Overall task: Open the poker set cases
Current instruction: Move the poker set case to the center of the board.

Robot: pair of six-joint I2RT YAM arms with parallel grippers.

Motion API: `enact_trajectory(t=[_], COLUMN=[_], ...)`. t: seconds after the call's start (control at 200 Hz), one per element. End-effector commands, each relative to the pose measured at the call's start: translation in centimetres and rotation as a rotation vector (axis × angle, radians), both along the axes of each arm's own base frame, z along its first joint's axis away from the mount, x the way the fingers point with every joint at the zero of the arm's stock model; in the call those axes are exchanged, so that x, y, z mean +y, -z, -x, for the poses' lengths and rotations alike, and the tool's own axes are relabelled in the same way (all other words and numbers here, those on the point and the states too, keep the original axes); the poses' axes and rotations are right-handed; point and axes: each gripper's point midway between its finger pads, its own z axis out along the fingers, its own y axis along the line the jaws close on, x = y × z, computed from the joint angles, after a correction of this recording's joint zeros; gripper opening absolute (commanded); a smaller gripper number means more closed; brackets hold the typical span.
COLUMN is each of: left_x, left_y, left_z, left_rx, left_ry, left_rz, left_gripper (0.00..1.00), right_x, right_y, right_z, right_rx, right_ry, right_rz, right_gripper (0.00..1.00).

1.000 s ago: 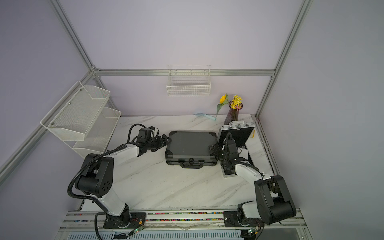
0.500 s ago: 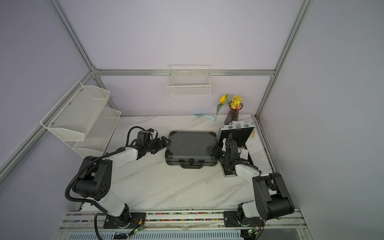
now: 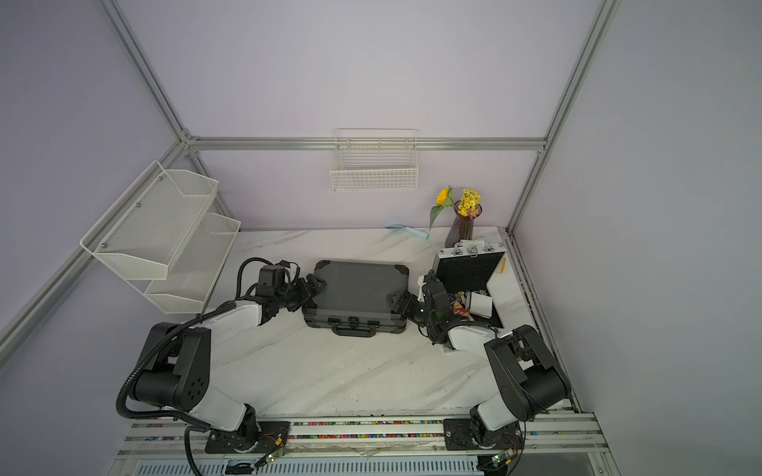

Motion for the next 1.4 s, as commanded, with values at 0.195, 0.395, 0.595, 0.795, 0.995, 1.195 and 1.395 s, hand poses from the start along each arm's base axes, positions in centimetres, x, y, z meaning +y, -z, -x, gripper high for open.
enact_trajectory(t=[0.195, 0.395, 0.595, 0.795, 0.995, 1.195, 1.395], left_x=[0.4, 0.3, -0.1, -0.7, 0.9, 2.0, 1.6], left_y=[5.2, 5.5, 6.2, 6.4, 3.6, 1.1, 1.4], left_z=[7.8, 10.9, 14.1, 16.8, 16.9, 16.7, 17.2], left_rx=[0.215, 0.227, 0.244, 0.255, 0.181, 0.108, 0.123], left_ry=[-0.016, -0.028, -0.034, -0.039, -0.082, -0.112, -0.089], left_rz=[0.015, 0.068, 0.103, 0.136, 0.064, 0.024, 0.044], left_gripper=[0.88, 0.88, 0.87, 0.87, 0.88, 0.90, 0.90], right_x=[4.3, 3.6, 3.2, 2.2, 0.6, -0.8, -0.6], right_y=[4.4, 4.1, 3.8, 3.1, 2.2, 1.2, 0.5], right_z=[7.4, 9.1, 11.5, 13.4, 13.1, 13.2, 14.0], right_rx=[0.232, 0.251, 0.280, 0.298, 0.280, 0.276, 0.290], right_ry=[-0.191, -0.198, -0.214, -0.207, -0.152, -0.082, -0.099], right_rz=[0.001, 0.004, 0.001, 0.009, 0.089, 0.107, 0.074], right_gripper=[0.94, 0.93, 0.92, 0.94, 0.97, 0.97, 0.97])
